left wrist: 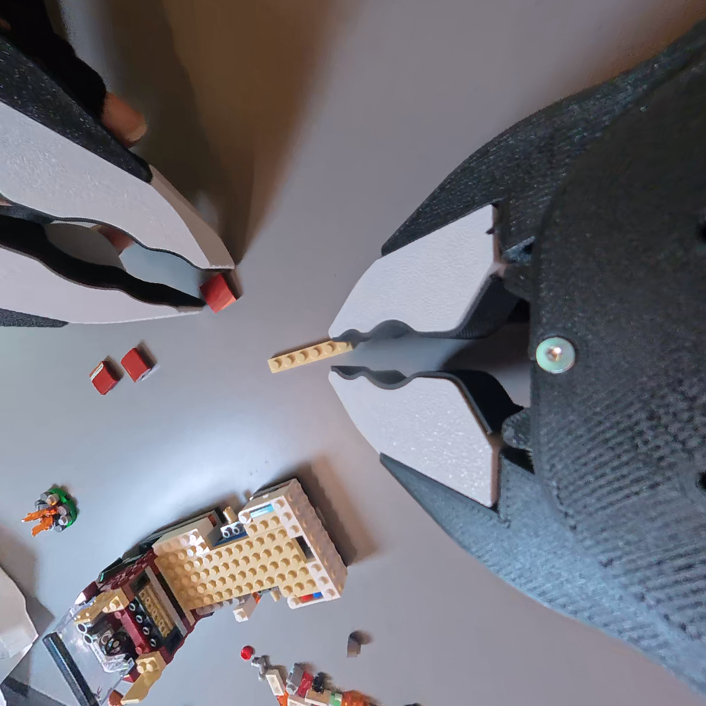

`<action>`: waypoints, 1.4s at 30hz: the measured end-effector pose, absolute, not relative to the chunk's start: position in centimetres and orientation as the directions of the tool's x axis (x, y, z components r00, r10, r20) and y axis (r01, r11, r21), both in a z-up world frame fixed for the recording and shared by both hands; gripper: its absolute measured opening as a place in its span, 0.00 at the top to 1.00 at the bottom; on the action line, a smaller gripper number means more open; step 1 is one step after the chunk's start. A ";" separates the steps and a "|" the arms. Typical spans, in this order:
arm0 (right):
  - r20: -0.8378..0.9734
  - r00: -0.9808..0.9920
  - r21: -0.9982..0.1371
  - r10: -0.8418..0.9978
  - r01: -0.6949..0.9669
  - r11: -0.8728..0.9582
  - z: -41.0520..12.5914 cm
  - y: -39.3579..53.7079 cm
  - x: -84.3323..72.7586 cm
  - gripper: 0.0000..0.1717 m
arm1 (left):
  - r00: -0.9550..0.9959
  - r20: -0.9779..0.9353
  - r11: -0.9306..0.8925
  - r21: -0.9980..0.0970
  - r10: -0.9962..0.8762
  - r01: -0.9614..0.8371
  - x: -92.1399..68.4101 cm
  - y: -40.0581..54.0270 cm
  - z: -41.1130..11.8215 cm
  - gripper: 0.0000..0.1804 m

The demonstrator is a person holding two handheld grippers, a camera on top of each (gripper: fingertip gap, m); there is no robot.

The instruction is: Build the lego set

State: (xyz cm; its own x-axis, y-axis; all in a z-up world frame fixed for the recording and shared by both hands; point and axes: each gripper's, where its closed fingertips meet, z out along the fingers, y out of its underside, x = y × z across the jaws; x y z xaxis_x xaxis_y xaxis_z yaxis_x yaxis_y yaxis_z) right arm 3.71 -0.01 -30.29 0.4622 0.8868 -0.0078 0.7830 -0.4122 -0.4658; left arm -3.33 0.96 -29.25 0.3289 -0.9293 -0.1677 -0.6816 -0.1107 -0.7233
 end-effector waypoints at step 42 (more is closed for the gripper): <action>-0.027 0.245 -0.518 0.969 0.825 -0.224 -30.1 1.6 0.2 0.90 | 0.296 -0.069 -0.160 -0.713 -0.953 -0.683 -1.8 -0.7 -29.5 0.79</action>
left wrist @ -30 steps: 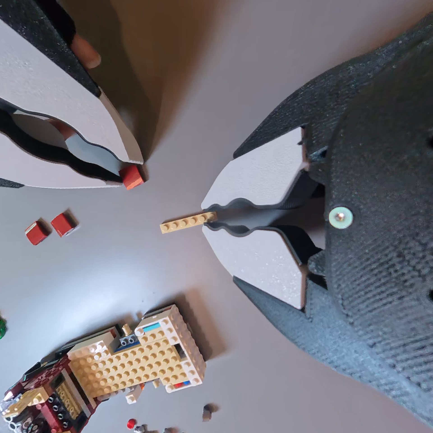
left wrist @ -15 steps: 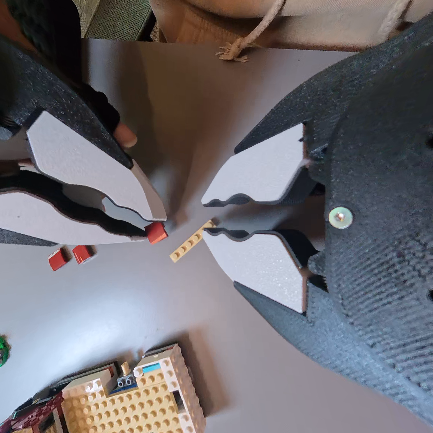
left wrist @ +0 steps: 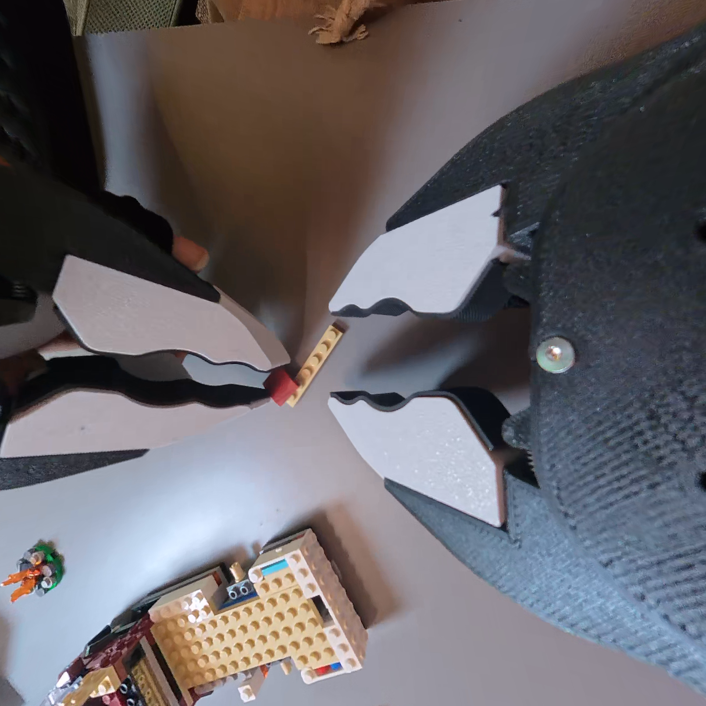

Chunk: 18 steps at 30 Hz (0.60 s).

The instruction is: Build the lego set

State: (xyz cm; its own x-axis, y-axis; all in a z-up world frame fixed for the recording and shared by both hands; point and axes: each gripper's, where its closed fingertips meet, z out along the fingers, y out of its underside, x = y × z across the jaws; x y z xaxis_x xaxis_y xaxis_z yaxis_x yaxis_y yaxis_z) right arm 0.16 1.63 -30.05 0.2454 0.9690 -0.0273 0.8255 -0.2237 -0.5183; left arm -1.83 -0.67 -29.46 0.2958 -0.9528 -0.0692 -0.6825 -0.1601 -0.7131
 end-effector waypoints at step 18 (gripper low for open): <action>0.016 0.094 -0.525 0.995 0.848 -0.072 -30.1 1.7 -0.3 0.88 | 0.270 -0.039 -0.156 -0.732 -0.962 -0.663 -0.9 -0.5 -29.7 0.78</action>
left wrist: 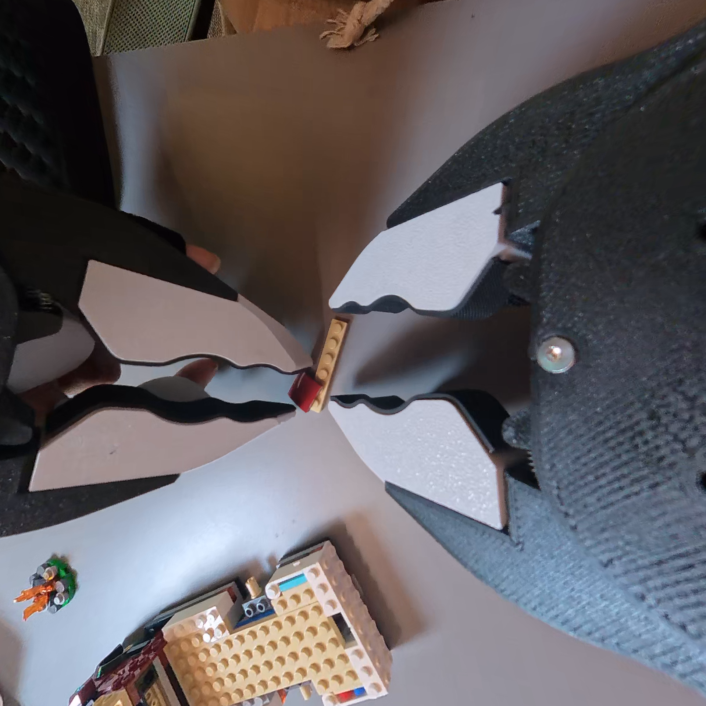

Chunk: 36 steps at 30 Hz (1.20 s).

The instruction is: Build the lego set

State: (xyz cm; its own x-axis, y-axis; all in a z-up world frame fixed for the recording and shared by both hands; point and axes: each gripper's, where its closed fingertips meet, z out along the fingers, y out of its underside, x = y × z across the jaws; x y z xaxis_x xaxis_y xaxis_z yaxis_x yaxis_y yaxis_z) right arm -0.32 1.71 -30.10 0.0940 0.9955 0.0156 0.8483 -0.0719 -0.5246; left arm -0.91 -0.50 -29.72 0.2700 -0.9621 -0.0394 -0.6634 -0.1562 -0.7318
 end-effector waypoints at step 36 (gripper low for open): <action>-0.018 0.013 -0.511 1.000 0.859 -0.021 -29.8 1.6 -0.3 0.88 | 0.264 0.027 -0.203 -0.715 -0.964 -0.669 -1.3 -0.4 -29.7 0.76</action>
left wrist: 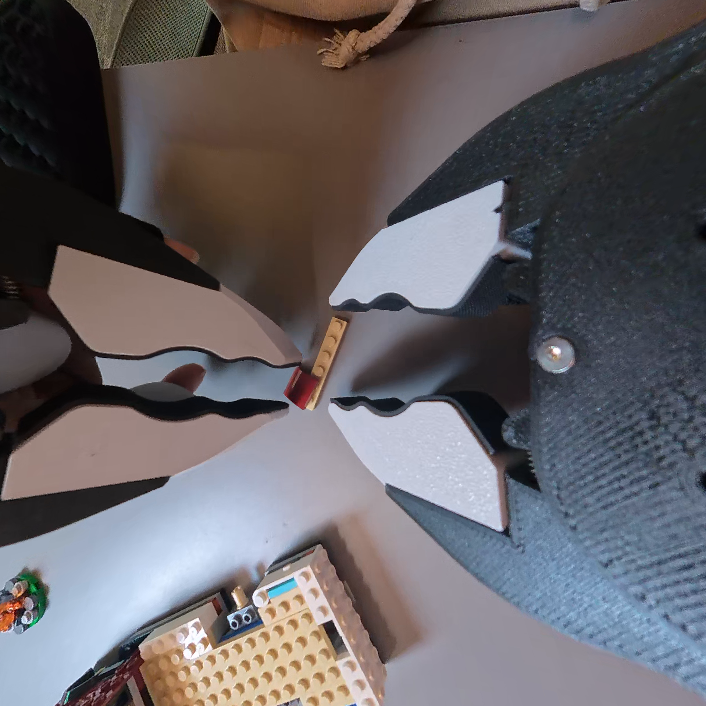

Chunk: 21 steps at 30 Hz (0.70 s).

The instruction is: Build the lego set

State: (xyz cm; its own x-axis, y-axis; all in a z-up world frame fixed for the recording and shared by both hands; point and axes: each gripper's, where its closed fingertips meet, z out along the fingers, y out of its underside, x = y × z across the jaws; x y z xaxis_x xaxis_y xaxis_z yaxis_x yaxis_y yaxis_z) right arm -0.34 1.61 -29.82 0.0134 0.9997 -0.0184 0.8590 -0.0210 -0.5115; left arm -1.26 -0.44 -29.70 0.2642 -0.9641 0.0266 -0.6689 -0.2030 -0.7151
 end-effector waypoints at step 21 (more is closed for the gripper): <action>0.013 -0.002 -0.522 1.000 0.853 0.009 -29.6 2.0 -1.0 0.92 | 0.260 0.011 -0.189 -0.714 -0.966 -0.674 -1.3 -0.5 -29.7 0.77</action>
